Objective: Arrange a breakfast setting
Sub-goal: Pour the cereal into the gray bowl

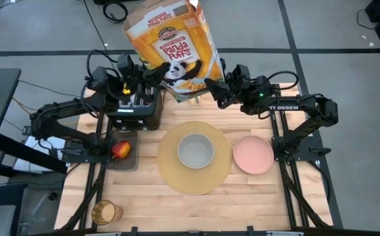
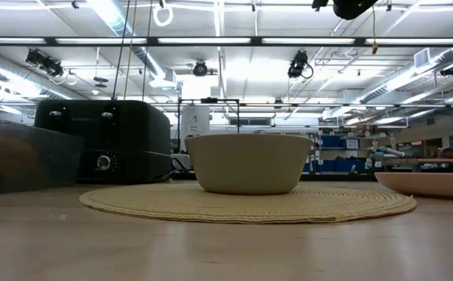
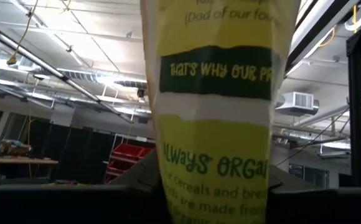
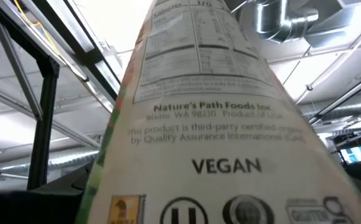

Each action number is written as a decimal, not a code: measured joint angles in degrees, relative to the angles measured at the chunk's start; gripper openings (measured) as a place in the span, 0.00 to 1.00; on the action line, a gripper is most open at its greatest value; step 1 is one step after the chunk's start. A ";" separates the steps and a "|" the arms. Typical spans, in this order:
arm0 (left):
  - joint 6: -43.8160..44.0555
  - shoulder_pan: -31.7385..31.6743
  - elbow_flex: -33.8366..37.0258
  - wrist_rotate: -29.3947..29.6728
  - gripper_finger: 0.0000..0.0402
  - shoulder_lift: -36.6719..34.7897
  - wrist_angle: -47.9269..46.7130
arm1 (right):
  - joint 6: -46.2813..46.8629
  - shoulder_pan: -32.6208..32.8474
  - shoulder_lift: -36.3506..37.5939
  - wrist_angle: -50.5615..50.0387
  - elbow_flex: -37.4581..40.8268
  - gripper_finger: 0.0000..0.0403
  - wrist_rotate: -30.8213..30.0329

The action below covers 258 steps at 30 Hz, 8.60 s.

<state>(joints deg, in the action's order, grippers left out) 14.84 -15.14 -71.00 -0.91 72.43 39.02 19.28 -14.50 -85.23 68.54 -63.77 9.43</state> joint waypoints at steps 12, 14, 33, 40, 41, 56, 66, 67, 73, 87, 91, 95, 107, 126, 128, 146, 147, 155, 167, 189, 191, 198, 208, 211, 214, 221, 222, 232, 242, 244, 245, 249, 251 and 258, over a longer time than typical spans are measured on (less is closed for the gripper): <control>1.48 -0.02 0.00 0.08 0.47 -0.05 -0.45 | 0.09 -0.70 0.04 0.77 0.02 0.64 0.06; 1.51 -0.02 -0.01 -0.08 0.52 -0.11 -0.22 | 0.05 -0.70 0.05 1.64 0.02 0.64 0.69; 0.99 0.00 -0.01 -3.56 0.77 -14.11 -30.22 | -0.08 -6.11 9.15 -5.02 0.02 0.62 9.28; 3.27 0.28 -0.01 -3.53 0.77 -17.17 -41.12 | 3.61 -9.42 13.80 -7.54 5.40 0.62 15.36; 3.40 0.46 -0.01 -3.53 0.77 -17.17 -41.76 | 3.64 -9.73 14.80 -7.72 7.24 0.62 15.76; 11.46 0.68 0.02 -2.73 0.77 -18.23 -54.26 | 7.15 -11.86 39.94 -25.52 31.06 0.62 19.80; 17.55 4.32 0.00 2.22 0.77 -17.19 -40.20 | 4.48 -11.85 58.18 -56.05 33.46 0.62 28.66; 17.22 5.11 -0.01 2.81 0.77 -17.01 -38.08 | 3.51 -11.85 59.73 -58.93 33.46 0.62 29.25; 15.57 9.60 -0.05 10.11 0.77 -15.87 -32.43 | -4.66 -11.84 65.88 -74.80 33.46 0.62 30.93; 15.82 15.63 0.02 18.98 0.77 -7.72 -33.43 | -16.95 -11.83 68.01 -90.60 33.40 0.62 28.45; 18.35 15.78 -0.01 19.20 0.77 -6.01 -37.36 | -20.53 -11.82 67.21 -94.28 33.34 0.62 26.40; 23.73 15.78 -0.05 19.41 0.77 -5.01 -45.85 | -24.56 -11.80 64.78 -97.91 32.15 0.62 25.81; 36.37 19.49 0.06 18.29 0.77 -1.89 -72.52 | -38.04 -9.78 53.68 -106.95 24.41 0.62 20.54; 20.32 27.93 0.04 17.67 0.77 6.91 -80.31 | -41.66 -5.19 45.19 -113.79 16.09 0.61 13.97; 20.00 27.87 0.04 17.67 0.77 6.85 -80.27 | -41.57 -5.11 45.35 -114.53 15.77 0.61 13.70; 20.47 26.92 0.04 17.65 0.77 6.85 -80.27 | -39.80 -5.11 51.63 -121.13 15.10 0.60 13.11; 20.47 26.75 0.04 17.65 0.77 6.85 -80.19 | -39.65 -5.11 51.96 -121.46 15.12 0.60 13.11; 22.18 25.79 0.04 17.68 0.77 6.83 -76.71 | -38.34 -5.11 53.13 -121.49 15.15 0.60 14.29; 23.06 25.79 0.04 18.07 0.77 6.83 -74.43 | -38.24 -5.11 53.42 -120.04 16.12 0.59 14.78; 22.03 24.87 0.04 20.01 0.77 6.81 -69.91 | -39.85 -5.11 43.44 -108.47 19.02 0.59 14.62; 21.96 24.87 0.04 20.01 0.77 6.81 -69.91 | -39.94 -5.11 42.38 -107.69 19.02 0.59 14.65; 21.96 24.52 0.04 20.00 0.77 6.81 -70.11 | -40.29 -4.46 38.57 -104.68 19.02 0.59 15.86; 21.98 24.57 0.04 19.96 0.77 6.81 -70.13 | -40.03 -1.84 41.32 -110.96 15.80 0.59 14.46; 21.96 24.57 0.04 19.97 0.77 6.81 -70.13 | -40.27 -1.86 42.75 -114.49 15.74 0.59 12.35; 21.96 24.57 0.04 19.96 0.77 6.81 -70.15 | -40.16 -1.86 44.04 -117.33 15.67 0.59 10.26; 21.94 24.57 0.04 19.98 0.77 6.81 -70.15 | -39.81 -1.88 44.64 -114.67 15.73 0.59 7.87; 21.96 24.56 0.04 19.98 0.77 6.81 -70.15 | -39.59 -1.88 44.46 -113.81 15.74 0.59 7.76; 25.60 26.56 0.02 20.49 0.77 5.57 -69.89 | -36.16 -1.90 46.22 -115.23 15.76 0.59 10.45; 27.58 27.52 0.02 22.32 0.77 5.45 -69.61 | -36.23 -1.95 46.26 -115.95 15.76 0.59 12.54; 27.98 27.54 0.02 22.32 0.77 5.45 -69.39 | -35.76 -1.91 46.43 -116.05 15.76 0.59 12.53; 28.03 27.54 0.02 22.32 0.77 5.45 -69.03 | -35.56 -1.90 46.75 -116.33 15.76 0.59 12.77; 28.00 27.54 0.01 23.13 0.77 4.86 -67.18 | -34.53 -1.90 48.51 -117.88 15.76 0.59 13.05; 27.66 27.54 -0.01 23.73 0.77 4.45 -65.40 | -33.69 -1.90 49.82 -119.06 15.76 0.59 13.08; 24.13 26.46 0.02 23.98 0.77 2.96 -53.77 | -30.25 -1.90 55.04 -120.14 15.76 0.59 13.14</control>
<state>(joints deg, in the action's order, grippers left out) 38.97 11.32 -70.98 23.07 75.40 -14.75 -10.97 -16.40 -30.19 -51.60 -48.01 22.57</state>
